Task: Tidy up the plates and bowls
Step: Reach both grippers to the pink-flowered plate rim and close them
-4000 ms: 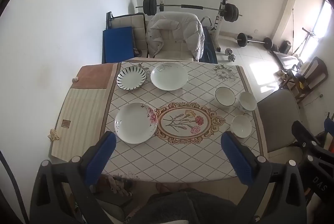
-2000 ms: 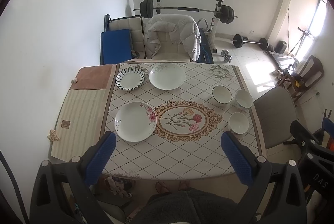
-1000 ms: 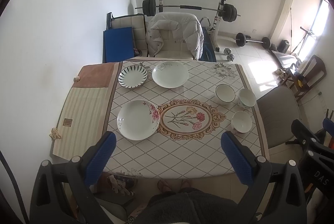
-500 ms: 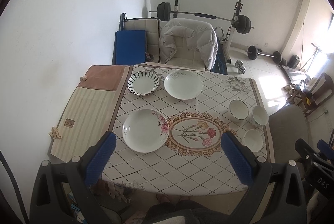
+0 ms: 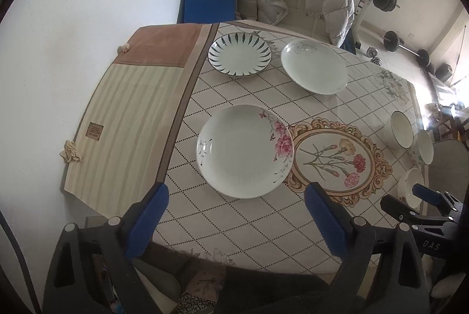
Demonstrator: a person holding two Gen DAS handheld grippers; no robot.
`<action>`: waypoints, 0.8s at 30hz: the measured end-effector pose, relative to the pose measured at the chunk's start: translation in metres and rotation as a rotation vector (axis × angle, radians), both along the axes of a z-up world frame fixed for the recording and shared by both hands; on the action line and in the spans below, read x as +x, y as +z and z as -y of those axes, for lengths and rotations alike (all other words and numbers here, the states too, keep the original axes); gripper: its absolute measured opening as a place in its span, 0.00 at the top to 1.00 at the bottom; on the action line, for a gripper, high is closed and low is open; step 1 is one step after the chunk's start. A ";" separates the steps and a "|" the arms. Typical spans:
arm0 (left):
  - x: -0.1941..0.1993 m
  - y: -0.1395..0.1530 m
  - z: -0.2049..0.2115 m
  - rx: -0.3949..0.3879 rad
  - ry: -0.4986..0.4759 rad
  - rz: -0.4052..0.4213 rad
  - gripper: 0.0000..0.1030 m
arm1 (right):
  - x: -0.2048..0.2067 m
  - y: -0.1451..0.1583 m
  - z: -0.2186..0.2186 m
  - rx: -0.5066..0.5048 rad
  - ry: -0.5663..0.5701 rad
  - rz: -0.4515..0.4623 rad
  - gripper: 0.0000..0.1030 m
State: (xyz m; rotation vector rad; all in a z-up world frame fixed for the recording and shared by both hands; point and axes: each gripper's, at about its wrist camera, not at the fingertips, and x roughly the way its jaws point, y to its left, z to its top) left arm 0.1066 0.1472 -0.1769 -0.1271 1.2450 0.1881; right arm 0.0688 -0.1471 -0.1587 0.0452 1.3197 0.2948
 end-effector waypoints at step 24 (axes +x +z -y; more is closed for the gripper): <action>0.139 -0.242 -0.112 -0.302 -0.138 -0.396 0.63 | 0.141 -0.220 -0.140 0.052 -0.062 -0.399 0.24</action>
